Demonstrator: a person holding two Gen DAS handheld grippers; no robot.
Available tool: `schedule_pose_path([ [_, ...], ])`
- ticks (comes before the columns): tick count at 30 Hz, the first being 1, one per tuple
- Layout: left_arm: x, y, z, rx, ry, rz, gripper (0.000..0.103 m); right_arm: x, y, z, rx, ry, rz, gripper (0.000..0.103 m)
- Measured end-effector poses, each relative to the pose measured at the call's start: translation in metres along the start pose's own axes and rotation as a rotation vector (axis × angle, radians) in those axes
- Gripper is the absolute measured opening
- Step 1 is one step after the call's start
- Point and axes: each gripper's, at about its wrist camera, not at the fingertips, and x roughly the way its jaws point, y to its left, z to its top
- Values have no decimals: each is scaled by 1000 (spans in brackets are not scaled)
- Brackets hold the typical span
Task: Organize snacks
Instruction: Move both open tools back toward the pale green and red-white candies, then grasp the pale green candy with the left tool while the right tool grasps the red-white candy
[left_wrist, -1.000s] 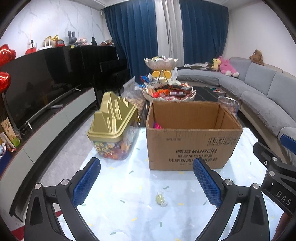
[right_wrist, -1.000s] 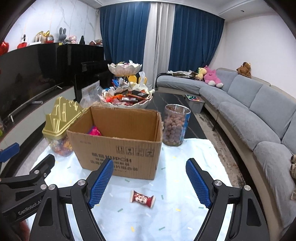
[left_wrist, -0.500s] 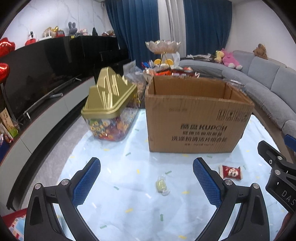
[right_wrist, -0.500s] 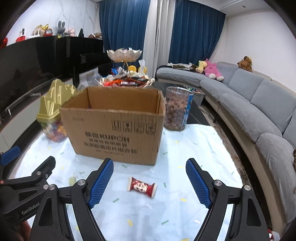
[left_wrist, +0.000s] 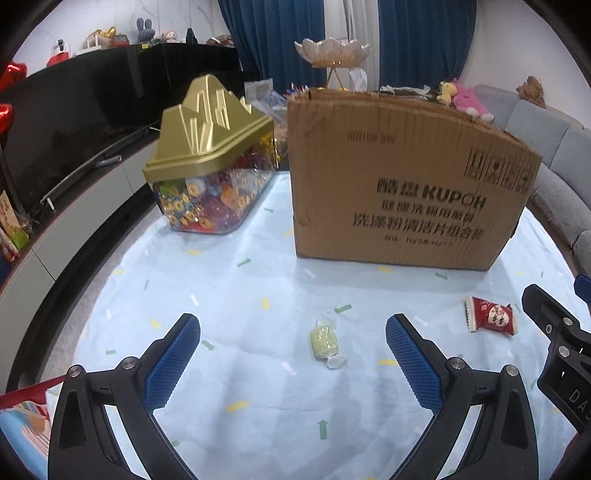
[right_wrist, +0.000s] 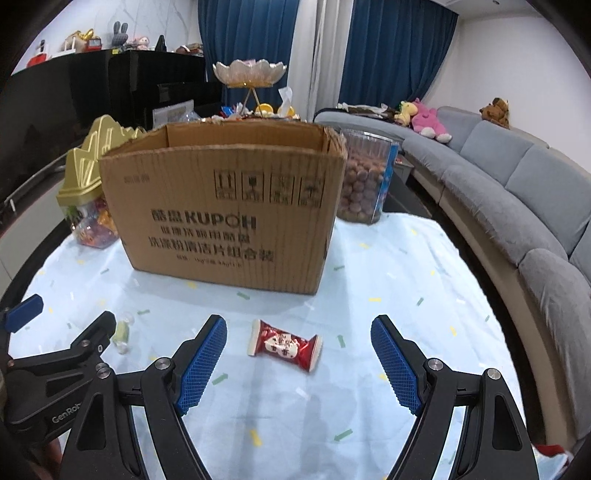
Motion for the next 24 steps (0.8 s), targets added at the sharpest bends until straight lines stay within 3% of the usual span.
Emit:
schedule_pose_path([
  [13,27,-3,-9,3,40,24,100,25,4,-10,17,39,8,81],
  [24,47,-2,-10,-22,103,3,87,49,7,-15,29,88,1,81],
])
